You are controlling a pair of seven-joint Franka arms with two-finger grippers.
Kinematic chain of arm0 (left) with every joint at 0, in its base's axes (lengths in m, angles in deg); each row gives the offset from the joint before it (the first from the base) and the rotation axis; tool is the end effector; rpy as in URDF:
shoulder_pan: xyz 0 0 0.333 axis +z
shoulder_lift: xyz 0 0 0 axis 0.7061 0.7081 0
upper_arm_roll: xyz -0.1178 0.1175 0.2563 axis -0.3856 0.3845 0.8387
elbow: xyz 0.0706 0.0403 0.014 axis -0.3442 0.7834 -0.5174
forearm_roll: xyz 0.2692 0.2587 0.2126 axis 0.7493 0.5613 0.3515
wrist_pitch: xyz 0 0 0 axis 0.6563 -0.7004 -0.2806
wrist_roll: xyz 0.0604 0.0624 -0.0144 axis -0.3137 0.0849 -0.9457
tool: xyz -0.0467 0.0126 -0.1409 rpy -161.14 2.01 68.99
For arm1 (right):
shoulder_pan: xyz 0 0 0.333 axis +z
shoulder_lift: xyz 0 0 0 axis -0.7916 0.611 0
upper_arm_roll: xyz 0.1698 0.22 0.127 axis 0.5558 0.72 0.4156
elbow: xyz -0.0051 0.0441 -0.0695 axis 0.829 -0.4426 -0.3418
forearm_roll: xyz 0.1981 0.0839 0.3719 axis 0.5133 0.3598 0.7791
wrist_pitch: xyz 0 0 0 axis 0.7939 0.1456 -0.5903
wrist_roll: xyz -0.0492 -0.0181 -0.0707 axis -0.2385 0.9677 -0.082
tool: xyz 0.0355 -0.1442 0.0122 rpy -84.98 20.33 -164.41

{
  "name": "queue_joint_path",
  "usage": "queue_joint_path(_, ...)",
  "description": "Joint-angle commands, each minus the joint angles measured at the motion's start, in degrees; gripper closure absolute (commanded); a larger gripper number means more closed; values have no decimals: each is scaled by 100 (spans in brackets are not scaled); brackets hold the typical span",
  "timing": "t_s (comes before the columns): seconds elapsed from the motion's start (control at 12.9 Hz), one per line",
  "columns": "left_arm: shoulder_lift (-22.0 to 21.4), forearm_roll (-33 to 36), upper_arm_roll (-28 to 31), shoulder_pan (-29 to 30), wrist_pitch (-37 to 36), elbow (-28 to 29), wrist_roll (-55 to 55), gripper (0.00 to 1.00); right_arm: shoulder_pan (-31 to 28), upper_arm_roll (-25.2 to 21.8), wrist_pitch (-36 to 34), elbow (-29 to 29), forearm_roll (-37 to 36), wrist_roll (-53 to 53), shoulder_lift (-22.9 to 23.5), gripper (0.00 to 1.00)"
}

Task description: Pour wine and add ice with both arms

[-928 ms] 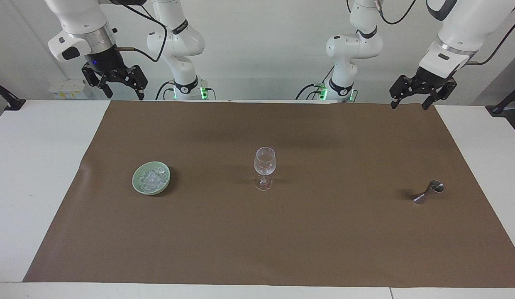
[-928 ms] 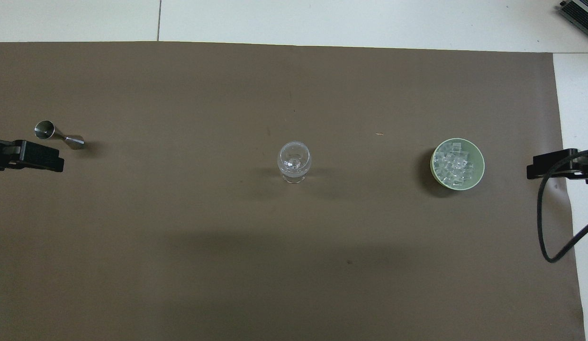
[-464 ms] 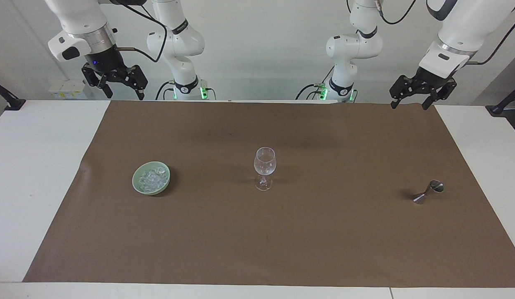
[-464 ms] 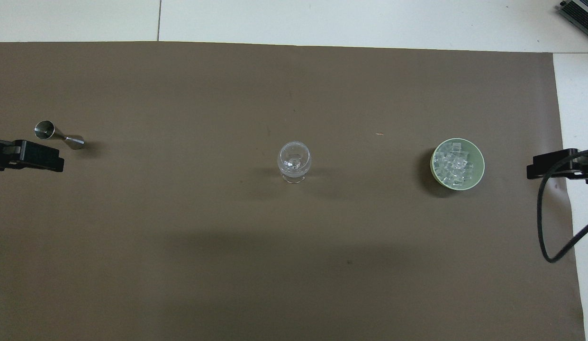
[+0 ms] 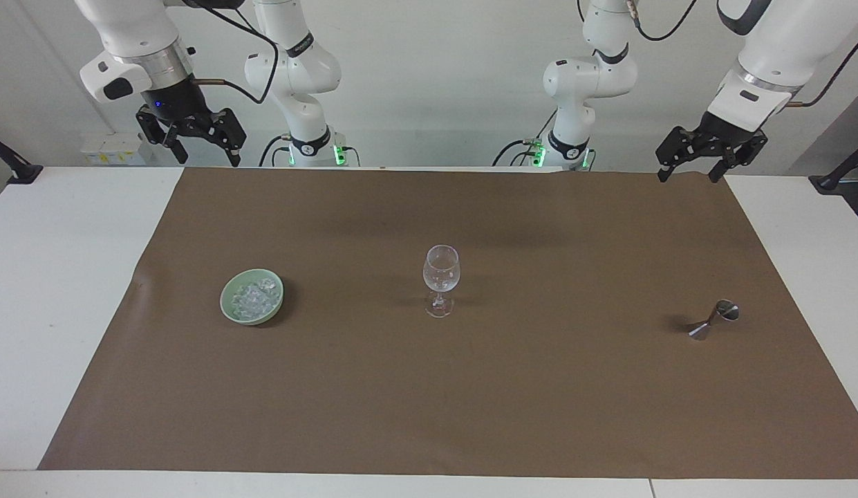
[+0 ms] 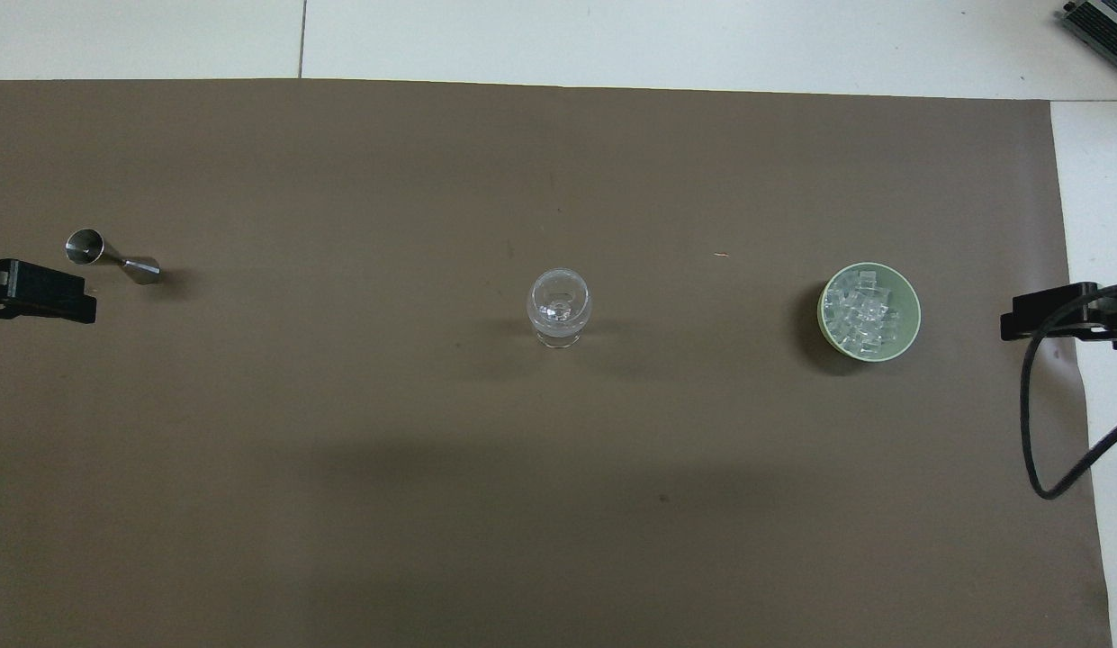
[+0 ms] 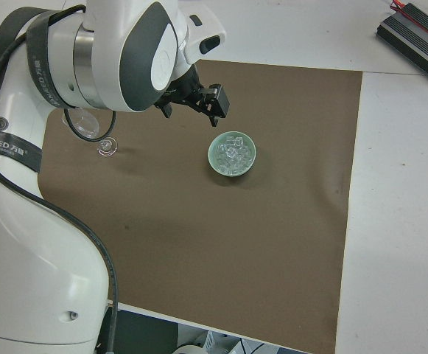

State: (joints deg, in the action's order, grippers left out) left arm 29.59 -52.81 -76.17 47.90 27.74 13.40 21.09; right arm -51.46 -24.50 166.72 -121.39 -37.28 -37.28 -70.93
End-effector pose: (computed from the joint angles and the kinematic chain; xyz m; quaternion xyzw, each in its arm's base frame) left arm 0.5670 -0.0193 0.5960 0.9998 0.0137 -0.0073 0.0134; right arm 0.5555 -0.0160 0.6066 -0.9988 0.0483 0.0011 0.0022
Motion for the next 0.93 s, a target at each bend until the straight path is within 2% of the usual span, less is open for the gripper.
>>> queue_joint_path(0.0, -204, -29, -24, 150, 42, 266, -583, 0, -9, 15, 45, -154, 16, -57, -128, 0)
queue_joint_path(0.23, -257, -213, -24, 299, 129, 415, -998, 0, -9, 15, 45, -154, 16, -57, -128, 0)
queue_joint_path(0.54, -363, -731, -24, 817, 138, 582, -1392, 0, -9, 15, 45, -154, 16, -66, -128, 0)
queue_joint_path(0.85, -424, -1591, -24, 1467, 235, 714, -2331, 0, -9, 15, 45, -154, 16, -66, -128, 0)
